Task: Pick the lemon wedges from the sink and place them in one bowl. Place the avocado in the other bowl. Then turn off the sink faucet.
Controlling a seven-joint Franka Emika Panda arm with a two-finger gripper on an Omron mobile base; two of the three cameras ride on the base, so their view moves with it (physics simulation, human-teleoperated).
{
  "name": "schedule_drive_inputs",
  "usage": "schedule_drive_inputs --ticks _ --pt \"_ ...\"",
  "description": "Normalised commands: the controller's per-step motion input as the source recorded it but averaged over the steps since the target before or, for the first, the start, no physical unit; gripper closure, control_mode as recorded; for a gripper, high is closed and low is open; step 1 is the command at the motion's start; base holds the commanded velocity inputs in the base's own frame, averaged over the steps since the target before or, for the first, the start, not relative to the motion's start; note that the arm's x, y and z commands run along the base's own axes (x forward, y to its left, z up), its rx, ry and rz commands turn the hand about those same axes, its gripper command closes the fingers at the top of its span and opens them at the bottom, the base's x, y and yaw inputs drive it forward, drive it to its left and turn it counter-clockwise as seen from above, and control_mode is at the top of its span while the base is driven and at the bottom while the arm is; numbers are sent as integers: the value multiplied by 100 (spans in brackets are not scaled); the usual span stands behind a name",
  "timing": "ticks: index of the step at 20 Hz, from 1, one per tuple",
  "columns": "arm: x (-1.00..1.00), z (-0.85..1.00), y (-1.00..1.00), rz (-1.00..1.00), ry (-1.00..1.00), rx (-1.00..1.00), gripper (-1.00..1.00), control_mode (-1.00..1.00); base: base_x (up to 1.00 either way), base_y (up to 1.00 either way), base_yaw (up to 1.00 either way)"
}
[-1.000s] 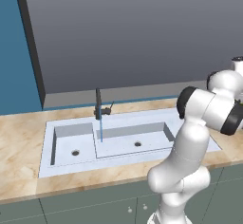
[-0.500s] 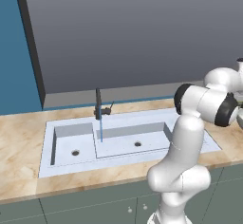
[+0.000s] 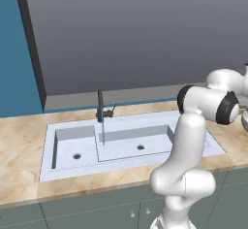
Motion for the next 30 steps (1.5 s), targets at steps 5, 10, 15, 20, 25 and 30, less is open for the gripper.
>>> schedule_drive_inputs --ticks 5,10,15,20,25,30 --pt "0 -22 -19 -5 0 0 100 -100 0 0 0" --pt "0 -24 -19 -4 0 0 100 -100 0 0 0" --pt "0 -21 -17 -3 0 0 100 -100 0 0 0" --pt "0 -17 -15 -2 0 0 100 -100 0 0 0" --pt "0 -17 -11 -2 0 0 100 -100 0 0 0" --pt "0 -12 -11 -3 0 0 100 -100 0 0 0"
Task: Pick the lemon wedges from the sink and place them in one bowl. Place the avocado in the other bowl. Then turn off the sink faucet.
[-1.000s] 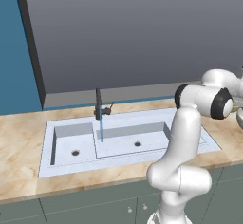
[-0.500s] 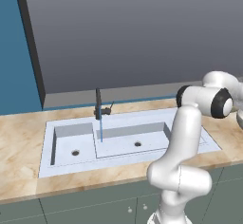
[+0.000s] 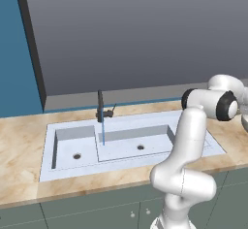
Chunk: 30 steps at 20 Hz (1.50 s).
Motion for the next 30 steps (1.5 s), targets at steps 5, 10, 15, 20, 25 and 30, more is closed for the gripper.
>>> schedule_drive_inputs --ticks 5,10,15,20,25,30 --pt "0 -10 -4 -3 0 0 100 -100 0 0 0" --pt "0 -5 -4 -3 0 0 100 -100 0 0 0" --pt "0 -1 -4 -4 0 0 100 -100 0 0 0" --pt "-16 0 -5 -7 0 0 -100 -100 0 0 0" --pt "-33 8 0 -9 0 0 -100 -100 0 0 0" --pt "-29 29 0 -8 -3 0 -100 -100 0 0 0"
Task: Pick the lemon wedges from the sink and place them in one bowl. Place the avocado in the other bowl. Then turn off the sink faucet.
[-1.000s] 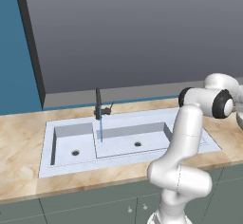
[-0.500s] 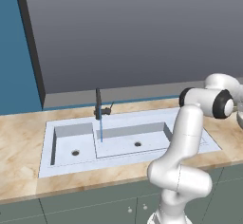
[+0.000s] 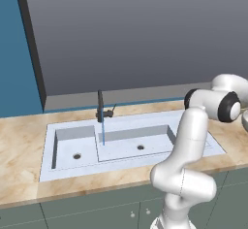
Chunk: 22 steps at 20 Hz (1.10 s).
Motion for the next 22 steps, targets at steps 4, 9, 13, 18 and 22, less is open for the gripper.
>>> schedule_drive_inputs --ticks 4,9,13,18,22 --pt "-13 43 9 -6 -6 0 -100 -100 0 0 0" --pt "-3 48 44 0 -3 0 -100 -100 0 0 0" --pt "-2 32 60 0 -1 0 -100 -100 0 0 0" --pt "-2 1 81 9 0 0 -100 -100 0 0 0" --pt "0 3 93 16 0 0 -100 -100 0 0 0"
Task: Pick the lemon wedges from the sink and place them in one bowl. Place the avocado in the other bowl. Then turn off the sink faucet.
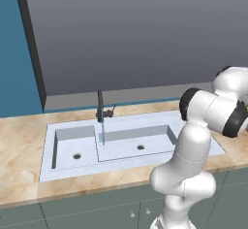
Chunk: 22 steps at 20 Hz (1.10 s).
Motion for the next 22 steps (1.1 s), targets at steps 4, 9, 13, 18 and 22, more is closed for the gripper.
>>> schedule_drive_inputs --ticks 4,9,13,18,22 --pt "0 11 93 17 0 0 -100 -100 0 0 0" --pt "-2 11 93 15 0 0 -100 -100 0 0 0" --pt "0 0 92 17 0 0 -100 -100 0 0 0" --pt "-7 0 81 22 0 0 -100 -100 0 0 0" --pt "-16 0 67 24 1 0 -100 -100 0 0 0"
